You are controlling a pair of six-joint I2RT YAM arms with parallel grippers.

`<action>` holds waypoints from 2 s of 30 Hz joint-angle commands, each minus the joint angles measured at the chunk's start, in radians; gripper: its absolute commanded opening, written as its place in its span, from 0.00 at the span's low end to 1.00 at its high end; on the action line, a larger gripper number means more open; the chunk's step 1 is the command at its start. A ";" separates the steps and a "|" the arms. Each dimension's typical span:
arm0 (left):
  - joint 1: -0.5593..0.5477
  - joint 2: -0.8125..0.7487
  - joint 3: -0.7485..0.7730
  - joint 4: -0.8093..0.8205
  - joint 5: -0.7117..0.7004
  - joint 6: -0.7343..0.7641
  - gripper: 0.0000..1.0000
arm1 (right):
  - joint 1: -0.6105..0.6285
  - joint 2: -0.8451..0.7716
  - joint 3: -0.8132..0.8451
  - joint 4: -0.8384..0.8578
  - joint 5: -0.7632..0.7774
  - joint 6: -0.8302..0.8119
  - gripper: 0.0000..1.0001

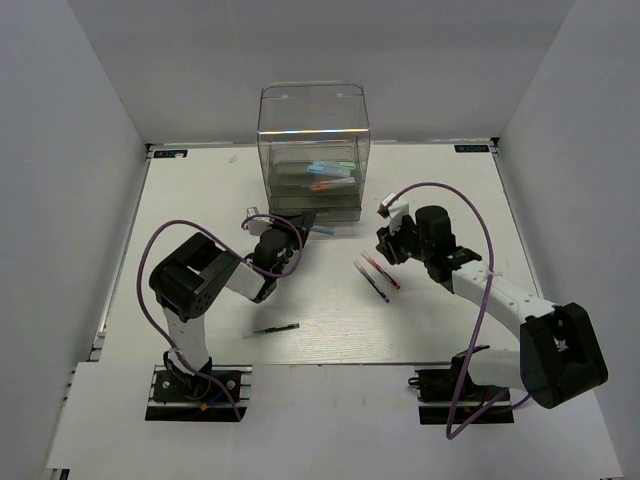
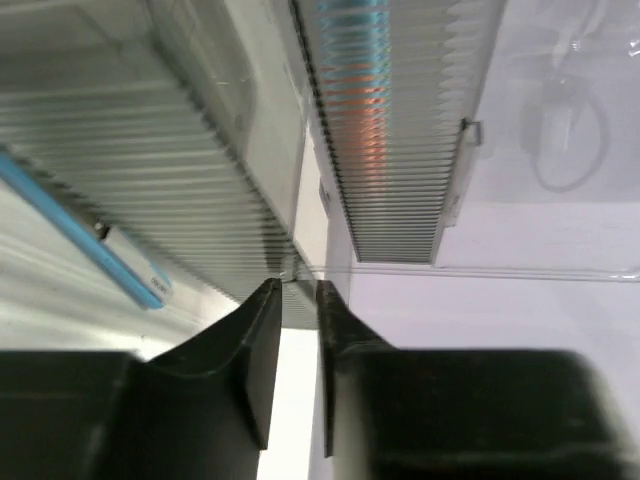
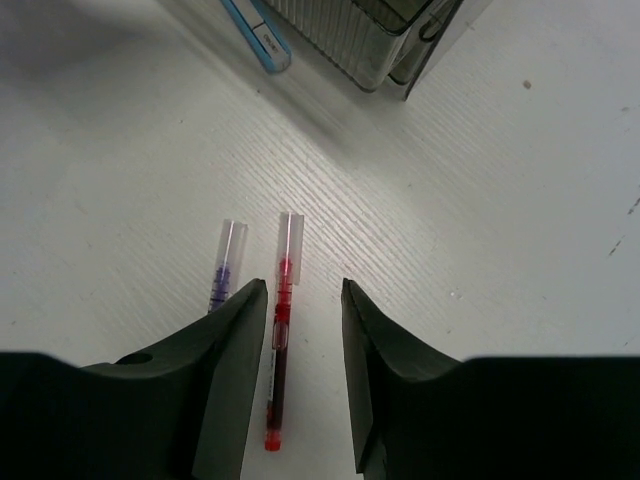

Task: Sort the stationery into containers
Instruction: Open the drawer in the storage box, then pick up the drawer from the corner of the board.

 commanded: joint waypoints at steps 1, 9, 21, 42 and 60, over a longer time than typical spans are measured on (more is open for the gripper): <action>-0.007 -0.058 -0.005 -0.049 -0.001 0.024 0.37 | -0.003 0.014 0.047 -0.038 -0.025 0.000 0.42; -0.007 -0.168 -0.037 -0.166 0.027 0.042 0.68 | -0.001 0.094 0.098 -0.193 -0.034 -0.038 0.44; -0.007 -0.542 -0.125 -0.683 0.120 0.189 0.79 | 0.008 0.263 0.124 -0.294 0.001 -0.094 0.44; -0.007 -1.041 -0.051 -1.719 0.091 -0.027 0.94 | 0.026 0.194 0.119 -0.299 -0.013 -0.245 0.00; -0.007 -0.757 0.105 -1.964 0.292 -0.225 1.00 | 0.117 0.260 0.502 -0.239 -0.105 -0.860 0.00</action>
